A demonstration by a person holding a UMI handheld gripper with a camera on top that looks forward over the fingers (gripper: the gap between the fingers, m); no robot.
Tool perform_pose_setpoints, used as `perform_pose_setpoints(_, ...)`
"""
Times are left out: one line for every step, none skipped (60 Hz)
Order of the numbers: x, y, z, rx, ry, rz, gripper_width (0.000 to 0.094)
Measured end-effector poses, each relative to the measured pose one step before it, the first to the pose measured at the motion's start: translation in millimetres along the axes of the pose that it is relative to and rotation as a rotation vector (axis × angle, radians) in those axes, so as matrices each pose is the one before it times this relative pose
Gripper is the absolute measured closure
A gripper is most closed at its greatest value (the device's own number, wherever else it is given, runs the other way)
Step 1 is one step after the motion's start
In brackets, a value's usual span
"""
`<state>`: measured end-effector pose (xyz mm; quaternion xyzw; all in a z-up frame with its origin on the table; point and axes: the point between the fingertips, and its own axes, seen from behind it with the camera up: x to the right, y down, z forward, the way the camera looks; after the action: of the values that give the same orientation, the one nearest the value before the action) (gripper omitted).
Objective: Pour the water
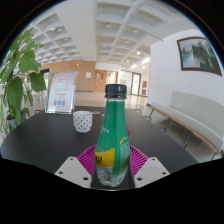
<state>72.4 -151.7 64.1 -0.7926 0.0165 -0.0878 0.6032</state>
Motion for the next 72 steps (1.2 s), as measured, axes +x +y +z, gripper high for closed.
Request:
perform_pose_setpoints(8.53, -2.44, -3.68, -0.00084, 0.00800, -0.0080, 0.0509)
perform_pose_setpoints(4.15, -2.49, 1.67, 0.00029, 0.01248, -0.0066, 0.0509)
perform_pose_setpoints(4.49, -2.74, 1.86, 0.00032, 0.01492, -0.0051, 0.0506)
perform_pose_setpoints(6.68, -1.78, -0.56, 0.00076, 0.01516, -0.0039, 0.0506)
perform_pose_setpoints(6.42, -3.43, 2.42, 0.00091, 0.01904, -0.0053, 0.0507)
perform_pose_setpoints(7.26, -3.88, 2.47, 0.00061, 0.02195, -0.0070, 0.0507)
perform_pose_setpoints(8.51, -4.35, 2.65, -0.00001, 0.02496, -0.0100, 0.0508)
perform_pose_setpoints(9.16, -4.74, 3.00, 0.00071, 0.02688, -0.0125, 0.0506)
perform_pose_setpoints(9.90, -5.52, 3.82, 0.00305, 0.02855, -0.0134, 0.0507)
perform_pose_setpoints(9.73, -6.60, 3.63, 0.00616, 0.02894, -0.0156, 0.0506)
perform_pose_setpoints(13.68, -6.94, 4.02, 0.00796, 0.02605, -0.0194, 0.0507)
perform_pose_setpoints(9.29, -6.12, 1.49, 0.00999, 0.02839, -0.0256, 0.0507)
perform_pose_setpoints(9.51, -8.86, 5.24, 0.01143, 0.02659, -0.0266, 0.0507)
perform_pose_setpoints(9.36, -8.85, 5.45, 0.01154, 0.02689, -0.0278, 0.0507)
perform_pose_setpoints(8.80, -8.77, 5.79, 0.01088, 0.02480, -0.0293, 0.0507)
perform_pose_setpoints(7.73, -9.11, 6.51, 0.01094, 0.02295, -0.0321, 0.0506)
perform_pose_setpoints(7.40, -8.95, 6.48, 0.01209, 0.02169, -0.0325, 0.0508)
perform_pose_setpoints(7.06, -9.37, 6.71, 0.01379, 0.02102, -0.0309, 0.0508)
perform_pose_setpoints(8.71, -10.43, 11.18, 0.01534, 0.01841, -0.0299, 0.0509)
perform_pose_setpoints(7.12, -7.69, 4.85, 0.01563, 0.02323, -0.0357, 0.0507)
perform_pose_setpoints(5.83, -9.46, 6.96, 0.01447, 0.01990, -0.0372, 0.0507)
perform_pose_setpoints(4.82, -9.56, 6.67, 0.01453, 0.01968, -0.0375, 0.0507)
perform_pose_setpoints(4.53, -9.91, 6.72, 0.01592, 0.01828, -0.0376, 0.0506)
perform_pose_setpoints(3.64, -9.79, 7.03, 0.01633, 0.01640, -0.0409, 0.0507)
perform_pose_setpoints(2.70, -9.78, 7.02, 0.01598, 0.01482, -0.0453, 0.0506)
perform_pose_setpoints(6.31, -8.70, 9.29, 0.01758, 0.01189, -0.0469, 0.0507)
perform_pose_setpoints(2.06, -9.75, 6.24, 0.01915, 0.01591, -0.0521, 0.0507)
perform_pose_setpoints(1.88, -9.92, 6.26, 0.02089, 0.01585, -0.0515, 0.0506)
perform_pose_setpoints(2.33, -10.35, 5.95, 0.02183, 0.01674, -0.0527, 0.0507)
perform_pose_setpoints(1.50, -10.03, 6.35, 0.02231, 0.01652, -0.0559, 0.0507)
perform_pose_setpoints(1.61, -9.82, 5.61, 0.02169, 0.01605, -0.0588, 0.0506)
perform_pose_setpoints(1.04, -10.08, 5.57, 0.02434, 0.01627, -0.0586, 0.0507)
perform_pose_setpoints(1.15, -10.05, 4.87, 0.02476, 0.01656, -0.0552, 0.0507)
perform_pose_setpoints(-1.75, -7.42, 7.65, 0.02584, 0.01418, -0.0528, 0.0507)
perform_pose_setpoints(2.95, -11.91, 3.21, 0.02379, 0.01270, -0.0563, 0.0506)
perform_pose_setpoints(-0.82, -10.08, 3.99, 0.02418, 0.01068, -0.0547, 0.0507)
perform_pose_setpoints(-0.70, -10.37, 3.24, 0.02598, 0.00868, -0.0539, 0.0507)
perform_pose_setpoints(-1.96, -10.23, 3.29, 0.02672, 0.00728, -0.0522, 0.0507)
perform_pose_setpoints(-1.21, -9.91, 2.53, 0.02640, 0.00821, -0.0493, 0.0508)
perform_pose_setpoints(-1.23, -10.26, 2.54, 0.02656, 0.00852, -0.0465, 0.0509)
perform_pose_setpoints(-1.05, -9.78, 1.58, 0.02690, 0.00752, -0.0461, 0.0506)
perform_pose_setpoints(-2.27, -9.89, 1.41, 0.02675, 0.00561, -0.0477, 0.0506)
perform_pose_setpoints(-9.44, -8.43, 4.71, 0.02861, 0.00501, -0.0451, 0.0506)
perform_pose_setpoints(-2.51, -9.88, 1.43, 0.02292, 0.00521, -0.0459, 0.0506)
perform_pose_setpoints(-0.05, -11.81, 2.43, 0.02528, 0.00417, -0.0441, 0.0507)
perform_pose_setpoints(-2.81, -9.64, 0.94, 0.02465, 0.00424, -0.0435, 0.0508)
perform_pose_setpoints(-2.69, -9.66, 0.64, 0.02453, 0.00150, -0.0443, 0.0505)
perform_pose_setpoints(-3.57, -8.28, 0.58, 0.02166, 0.00088, -0.0436, 0.0508)
perform_pose_setpoints(-3.58, -7.78, 0.71, 0.01843, 0.00151, -0.0400, 0.0509)
perform_pose_setpoints(-3.13, -7.49, 0.21, 0.01700, 0.00171, -0.0342, 0.0508)
perform_pose_setpoints(-3.60, -7.15, 0.66, 0.01574, 0.00003, -0.0291, 0.0500)
perform_pose_setpoints(-3.17, -6.46, -0.64, 0.01531, -0.00239, -0.0254, 0.0500)
perform_pose_setpoints(-13.00, -7.36, -0.21, 0.03107, -0.00469, -0.0197, 0.0500)
perform_pose_setpoints(1.42, -11.12, 2.76, 0.01258, -0.00737, -0.0209, 0.0503)
perform_pose_setpoints(-3.15, -6.56, -0.17, 0.01015, -0.00546, -0.0169, 0.0502)
perform_pose_setpoints(-3.13, -5.93, -0.92, 0.00879, -0.00527, -0.0130, 0.0503)
perform_pose_setpoints(-2.75, -5.72, -0.44, 0.00892, -0.00551, -0.0100, 0.0507)
perform_pose_setpoints(-1.86, -4.61, -0.38, 0.00667, -0.00382, -0.0060, 0.0507)
perform_pose_setpoints(-1.21, -3.26, -0.23, 0.00094, -0.00176, -0.0021, 0.0506)
perform_pose_setpoints(-6.21, 0.82, -1.87, 0.00194, 0.00076, 0.0016, 0.0508)
perform_pose_setpoints(3.35, -5.52, 0.88, -0.00126, -0.00434, -0.0007, 0.0508)
perform_pose_setpoints(-3.08, -2.85, 2.79, 0.00547, -0.00587, 0.0036, 0.0507)
perform_pose_setpoints(-1.20, -2.42, 0.25, 0.00327, -0.00566, 0.0025, 0.0505)
perform_pose_setpoints(-0.91, -2.21, 0.36, 0.00408, -0.00453, 0.0026, 0.0505)
perform_pose_setpoints(-0.48, -1.97, -0.07, 0.00502, -0.00111, 0.0026, 0.0507)
perform_pose_setpoints(0.62, -1.59, -0.20, 0.00488, 0.00297, 0.0012, 0.0508)
perform_pose_setpoints(1.48, -1.30, 0.05, 0.00528, 0.00517, -0.0017, 0.0506)
perform_pose_setpoints(1.76, -0.35, 0.20, 0.00323, 0.00708, -0.0025, 0.0507)
perform_pose_setpoints(2.36, 1.77, -0.97, 0.00090, 0.00908, -0.0010, 0.0511)
perform_pose_setpoints(2.12, 0.72, 0.77, -0.00044, 0.00617, 0.0009, 0.0508)
perform_pose_setpoints(1.65, 1.37, 0.73, -0.00134, 0.00286, 0.0040, 0.0511)
perform_pose_setpoints(1.21, 1.86, 0.60, -0.00094, -0.00007, 0.0075, 0.0511)
